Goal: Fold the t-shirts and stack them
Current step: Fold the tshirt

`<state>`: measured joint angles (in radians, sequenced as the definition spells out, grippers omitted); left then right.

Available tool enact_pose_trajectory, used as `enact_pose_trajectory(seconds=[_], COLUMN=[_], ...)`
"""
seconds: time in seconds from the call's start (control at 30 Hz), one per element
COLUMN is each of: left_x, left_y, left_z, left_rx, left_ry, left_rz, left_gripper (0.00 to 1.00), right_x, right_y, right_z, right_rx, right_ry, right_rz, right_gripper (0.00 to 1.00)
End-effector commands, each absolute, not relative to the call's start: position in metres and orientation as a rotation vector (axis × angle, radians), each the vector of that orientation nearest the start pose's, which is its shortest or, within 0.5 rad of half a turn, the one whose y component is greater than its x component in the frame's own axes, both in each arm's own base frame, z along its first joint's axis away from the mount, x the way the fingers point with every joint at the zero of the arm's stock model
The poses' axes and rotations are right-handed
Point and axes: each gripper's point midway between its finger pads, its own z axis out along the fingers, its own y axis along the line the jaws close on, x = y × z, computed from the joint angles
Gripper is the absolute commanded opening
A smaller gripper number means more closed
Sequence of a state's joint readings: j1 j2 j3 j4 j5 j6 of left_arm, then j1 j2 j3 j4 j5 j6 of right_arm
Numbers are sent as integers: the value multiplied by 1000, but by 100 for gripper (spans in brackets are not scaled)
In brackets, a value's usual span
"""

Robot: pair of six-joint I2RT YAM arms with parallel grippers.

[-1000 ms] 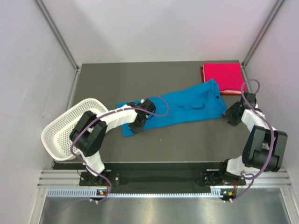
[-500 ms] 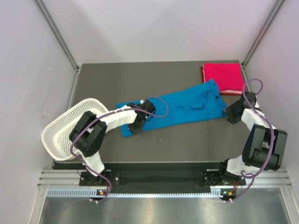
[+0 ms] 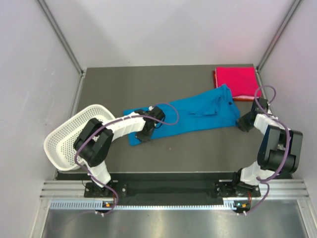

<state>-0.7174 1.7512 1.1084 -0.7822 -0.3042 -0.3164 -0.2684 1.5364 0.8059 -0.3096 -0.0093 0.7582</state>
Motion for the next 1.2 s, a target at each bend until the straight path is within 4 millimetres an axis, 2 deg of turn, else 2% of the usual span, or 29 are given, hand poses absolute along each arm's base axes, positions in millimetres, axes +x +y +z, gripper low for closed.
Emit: enact_pose_trajectory(seconds=[0.0,0.07,0.2,0.33,0.47,0.53,0.67,0.83,0.97,1.03,1.07,1.17], left_x=[245,244,239,232,218,209,189,162,149,147,145,151], left_y=[-163,-165,-166,-172,-184,-187,-191,-202,-200,-194,-192,-188], left_z=[38,41,46,50,52,49,40,35,26,21,21,32], left_rx=[542,549,552,569,608,622,662,705,747,742,753,730], left_ry=[2801,2796,2793,2796,2813,2839,2871,2896,2911,2919,2916,2869], left_rz=[294,291,278,234,159,143,173,178,249,314,345,387], left_gripper=[0,0,0,0,0,0,0,0,0,2,4,18], right_x=[342,341,332,310,275,257,227,196,188,189,190,198], right_y=[-70,-76,-86,-99,-116,-118,-131,-131,-124,-120,-118,-122], right_z=[35,36,42,50,59,54,59,54,53,53,53,70], right_rx=[1262,1254,1254,1270,1321,1333,1400,1468,1538,1548,1542,1519], right_ry=[2244,2253,2259,2266,2251,2276,2252,2277,2273,2290,2311,2299], right_rz=[119,74,-3,-107,-181,-201,-223,-245,-196,-164,-140,-132], right_gripper=[15,0,0,0,0,0,0,0,0,7,19,31])
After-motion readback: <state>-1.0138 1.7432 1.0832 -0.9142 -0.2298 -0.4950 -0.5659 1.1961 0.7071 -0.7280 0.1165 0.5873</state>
